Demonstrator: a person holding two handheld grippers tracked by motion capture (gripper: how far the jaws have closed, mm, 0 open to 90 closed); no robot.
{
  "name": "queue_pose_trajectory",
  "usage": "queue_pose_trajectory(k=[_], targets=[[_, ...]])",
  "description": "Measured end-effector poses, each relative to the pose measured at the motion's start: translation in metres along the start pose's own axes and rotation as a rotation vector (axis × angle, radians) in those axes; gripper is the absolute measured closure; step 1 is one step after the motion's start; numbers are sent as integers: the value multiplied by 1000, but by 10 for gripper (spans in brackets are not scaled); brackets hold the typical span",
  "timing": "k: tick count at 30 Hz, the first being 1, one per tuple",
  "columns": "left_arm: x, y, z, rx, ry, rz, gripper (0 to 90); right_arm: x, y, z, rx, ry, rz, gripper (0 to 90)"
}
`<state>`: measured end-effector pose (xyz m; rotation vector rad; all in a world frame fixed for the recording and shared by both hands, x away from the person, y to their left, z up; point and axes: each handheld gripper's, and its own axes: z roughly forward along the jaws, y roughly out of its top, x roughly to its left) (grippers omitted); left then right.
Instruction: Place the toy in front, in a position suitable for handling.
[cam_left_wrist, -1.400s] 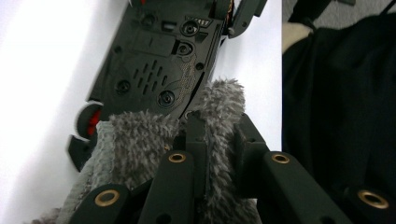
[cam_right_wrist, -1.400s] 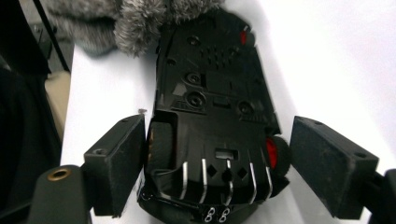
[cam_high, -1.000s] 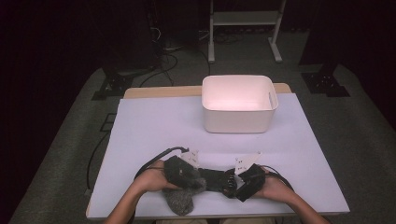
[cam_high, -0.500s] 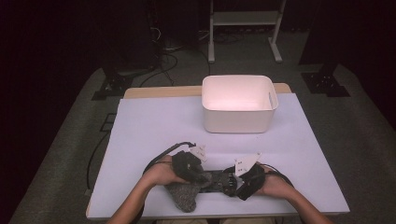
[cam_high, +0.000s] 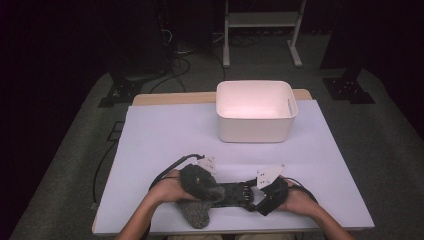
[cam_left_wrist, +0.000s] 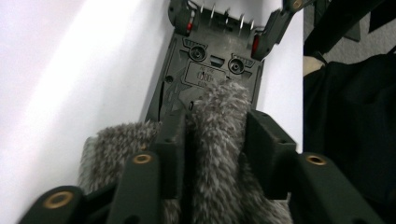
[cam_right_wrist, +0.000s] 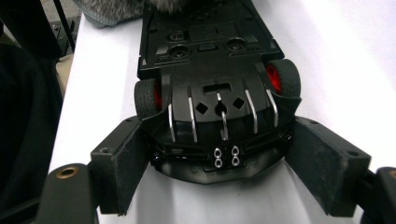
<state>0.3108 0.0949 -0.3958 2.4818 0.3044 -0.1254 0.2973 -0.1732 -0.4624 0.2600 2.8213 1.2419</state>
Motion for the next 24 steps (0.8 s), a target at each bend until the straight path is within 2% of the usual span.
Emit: queue_pose_trajectory(k=[2,5,8,11,14,18,21,24], targets=[[-1,-2,-6,-6,31,-17,482,0,0,1,5,1,0,215],[-2,-5,-15,1,62,-25,435,0,0,1,2,0,-2,215],[-4,-8,-17,27,79,-29,435,1,0,1,3,-2,-5,215],[-4,-10,-14,42,69,-26,518,1,0,1,2,-3,-6,215],[-3,-12,-7,55,54,-17,674,1,1,1,-2,-5,-7,215],[-4,-8,0,46,51,19,801,1,2,-1,-23,-5,-4,216],[-6,-1,2,40,47,44,823,2,2,0,-13,-9,-19,216],[-10,15,11,43,26,74,823,2,1,1,-14,-12,-24,217]])
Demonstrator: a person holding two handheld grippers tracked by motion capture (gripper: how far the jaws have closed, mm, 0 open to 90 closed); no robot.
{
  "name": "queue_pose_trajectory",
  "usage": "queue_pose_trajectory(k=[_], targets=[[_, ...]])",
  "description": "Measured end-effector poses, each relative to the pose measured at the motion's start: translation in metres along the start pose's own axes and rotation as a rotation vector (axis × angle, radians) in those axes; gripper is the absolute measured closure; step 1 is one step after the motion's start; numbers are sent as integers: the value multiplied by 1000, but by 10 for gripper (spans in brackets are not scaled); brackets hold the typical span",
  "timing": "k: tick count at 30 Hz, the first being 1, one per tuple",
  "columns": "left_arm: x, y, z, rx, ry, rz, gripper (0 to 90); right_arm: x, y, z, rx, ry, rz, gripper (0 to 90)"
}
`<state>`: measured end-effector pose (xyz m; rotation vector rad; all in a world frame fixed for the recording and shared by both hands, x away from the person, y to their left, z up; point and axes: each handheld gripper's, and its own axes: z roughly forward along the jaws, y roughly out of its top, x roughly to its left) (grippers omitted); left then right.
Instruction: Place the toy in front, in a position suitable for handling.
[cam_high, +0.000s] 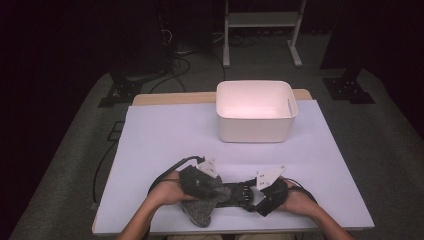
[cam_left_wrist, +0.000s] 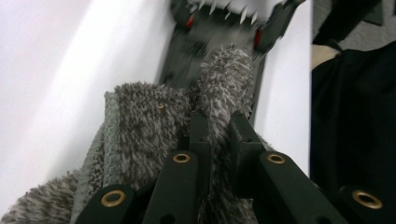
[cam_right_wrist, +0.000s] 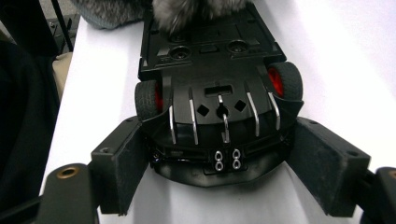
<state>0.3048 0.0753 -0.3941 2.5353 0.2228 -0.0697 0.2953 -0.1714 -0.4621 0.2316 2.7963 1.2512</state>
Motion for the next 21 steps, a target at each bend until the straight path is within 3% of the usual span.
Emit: queue_pose_trajectory(k=[6,8,13,21], targets=[[-6,30,20,25,-30,77,818,1,0,3,11,-12,-10,217],[-6,31,20,28,-33,75,817,1,-1,3,12,-10,-4,217],[-4,19,12,15,-19,89,811,2,-1,2,7,-9,-6,219],[3,-15,-8,10,3,11,810,2,-1,2,7,-10,-7,220]])
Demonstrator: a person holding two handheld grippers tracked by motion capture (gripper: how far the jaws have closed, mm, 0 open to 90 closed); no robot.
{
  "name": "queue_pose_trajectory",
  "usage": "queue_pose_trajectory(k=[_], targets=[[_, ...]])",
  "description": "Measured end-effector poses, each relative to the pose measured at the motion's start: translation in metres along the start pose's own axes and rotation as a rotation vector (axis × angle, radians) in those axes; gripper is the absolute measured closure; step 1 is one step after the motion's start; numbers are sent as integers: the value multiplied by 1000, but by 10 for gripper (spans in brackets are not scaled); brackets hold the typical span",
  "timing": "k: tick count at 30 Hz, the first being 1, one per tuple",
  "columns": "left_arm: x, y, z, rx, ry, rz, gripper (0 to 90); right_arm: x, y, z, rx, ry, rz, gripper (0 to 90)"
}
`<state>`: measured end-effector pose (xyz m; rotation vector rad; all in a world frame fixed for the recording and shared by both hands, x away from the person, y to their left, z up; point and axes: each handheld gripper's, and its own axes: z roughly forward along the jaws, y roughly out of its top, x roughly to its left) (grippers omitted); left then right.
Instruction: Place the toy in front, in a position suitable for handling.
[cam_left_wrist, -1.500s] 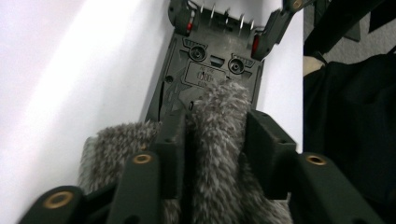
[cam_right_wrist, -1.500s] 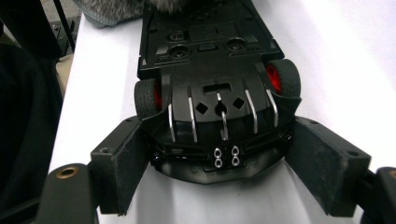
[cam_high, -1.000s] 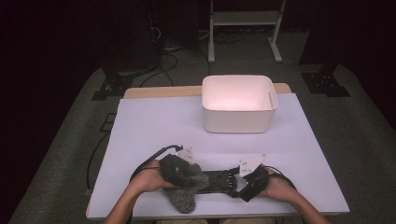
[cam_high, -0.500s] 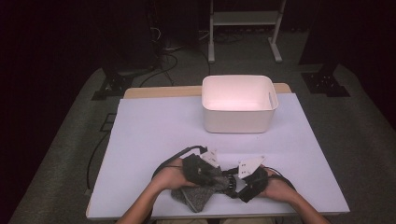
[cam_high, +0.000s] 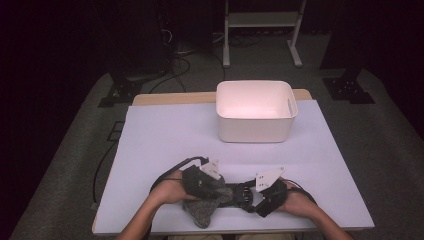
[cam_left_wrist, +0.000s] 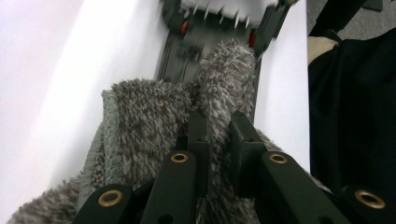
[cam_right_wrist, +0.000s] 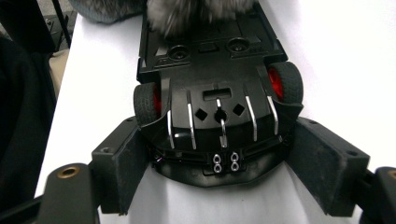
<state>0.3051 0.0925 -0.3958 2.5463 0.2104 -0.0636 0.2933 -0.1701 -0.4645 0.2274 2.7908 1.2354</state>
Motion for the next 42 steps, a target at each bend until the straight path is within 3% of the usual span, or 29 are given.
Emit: queue_pose_trajectory(k=[6,12,17,24,28,32,42], targets=[[2,-22,-12,-12,17,-42,806,0,0,0,1,1,1,219],[7,-30,-15,-22,20,-71,797,0,0,0,0,-3,-5,219],[6,-25,-12,-34,8,-60,796,0,0,0,1,-1,-5,219],[-4,-3,2,-40,-44,7,796,0,0,0,2,-3,-11,219],[-9,0,5,-33,-56,28,791,0,0,0,1,-4,-12,220],[-8,-8,0,-23,-40,27,776,1,0,0,1,-6,-14,220],[-2,-42,-16,-34,-1,-49,778,1,0,0,1,-7,-9,220]])
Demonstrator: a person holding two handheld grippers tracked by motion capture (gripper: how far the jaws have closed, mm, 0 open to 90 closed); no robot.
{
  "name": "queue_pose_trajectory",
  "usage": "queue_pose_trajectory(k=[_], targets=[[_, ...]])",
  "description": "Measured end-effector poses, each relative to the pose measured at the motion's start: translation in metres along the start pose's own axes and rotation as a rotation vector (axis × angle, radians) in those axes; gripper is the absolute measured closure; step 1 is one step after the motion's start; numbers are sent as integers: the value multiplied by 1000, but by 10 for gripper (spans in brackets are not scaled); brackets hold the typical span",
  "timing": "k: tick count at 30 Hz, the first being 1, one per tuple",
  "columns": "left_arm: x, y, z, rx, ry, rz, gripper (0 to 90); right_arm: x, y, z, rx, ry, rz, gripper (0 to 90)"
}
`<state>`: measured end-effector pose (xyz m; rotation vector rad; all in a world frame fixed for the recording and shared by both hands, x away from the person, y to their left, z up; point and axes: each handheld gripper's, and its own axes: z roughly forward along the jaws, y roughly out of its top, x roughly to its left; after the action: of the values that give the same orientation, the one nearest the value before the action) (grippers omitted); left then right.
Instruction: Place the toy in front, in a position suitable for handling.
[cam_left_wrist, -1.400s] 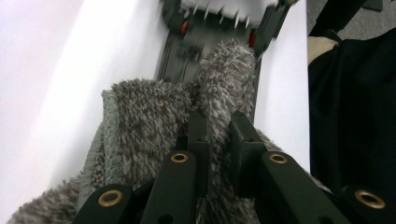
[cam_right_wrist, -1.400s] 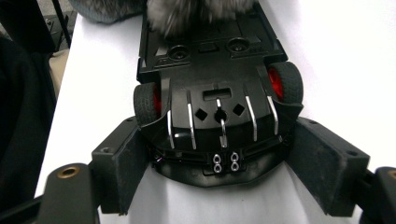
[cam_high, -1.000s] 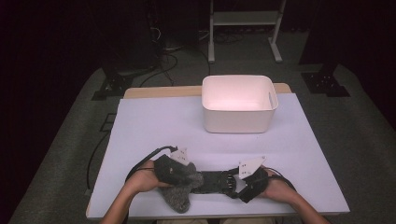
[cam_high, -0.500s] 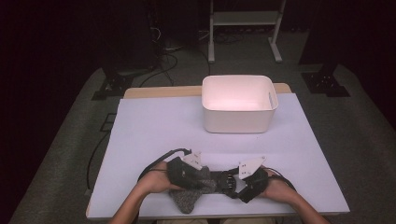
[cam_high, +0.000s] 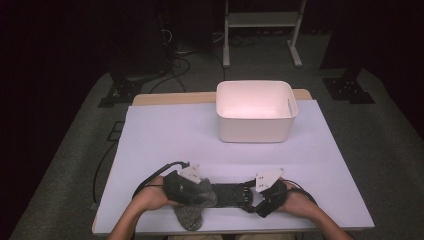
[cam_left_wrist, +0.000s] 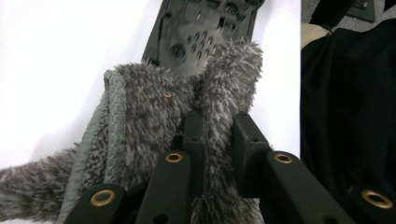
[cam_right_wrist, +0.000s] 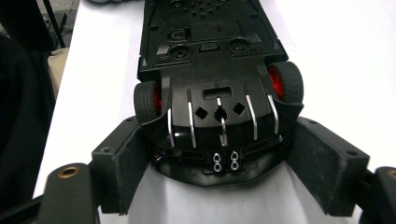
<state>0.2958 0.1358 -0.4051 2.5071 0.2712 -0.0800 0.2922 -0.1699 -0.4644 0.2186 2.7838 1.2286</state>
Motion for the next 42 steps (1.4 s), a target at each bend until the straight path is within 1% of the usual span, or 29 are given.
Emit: queue_pose_trajectory(k=[3,6,10,12,15,17,20,22,23,25,27,29,31,32,33,34,37,39,42], targets=[[3,-4,-2,-8,2,-17,778,0,0,0,-1,-1,1,220],[6,-3,-2,-4,13,-25,778,0,0,0,-1,-2,0,220],[13,4,-1,-1,23,-28,778,0,0,0,0,-1,1,220],[17,9,0,0,40,-30,778,0,0,0,0,0,2,232],[25,15,1,-2,43,-41,777,0,0,0,-1,1,4,232],[27,18,4,-19,31,-49,778,0,0,0,-1,1,3,232],[26,27,9,-23,9,-31,778,-1,0,1,0,5,2,232],[23,33,14,-16,-1,-12,777,0,0,0,-1,3,1,232],[22,36,16,-13,-5,-4,777,0,0,0,-1,2,1,232],[22,38,17,-9,1,2,777,1,0,0,0,-2,-1,232],[23,36,14,-9,11,-5,776,1,0,0,-1,-2,2,232],[26,31,9,-5,34,-24,776,1,0,0,-1,-3,0,232],[30,22,3,-3,53,-48,773,1,0,0,-2,-3,-2,232],[32,18,0,7,65,-61,773,1,0,0,-2,-3,-2,232],[34,13,-2,3,74,-79,773,1,0,0,-2,-3,-1,232],[36,8,-4,-6,69,-97,773,1,0,0,-2,-2,-1,232],[39,-1,-7,-19,67,-120,773,0,0,0,-1,0,2,232],[40,-2,-8,-32,58,-121,773,0,0,0,-1,1,3,232],[39,1,-6,-40,48,-117,773,0,0,0,0,1,0,232]])
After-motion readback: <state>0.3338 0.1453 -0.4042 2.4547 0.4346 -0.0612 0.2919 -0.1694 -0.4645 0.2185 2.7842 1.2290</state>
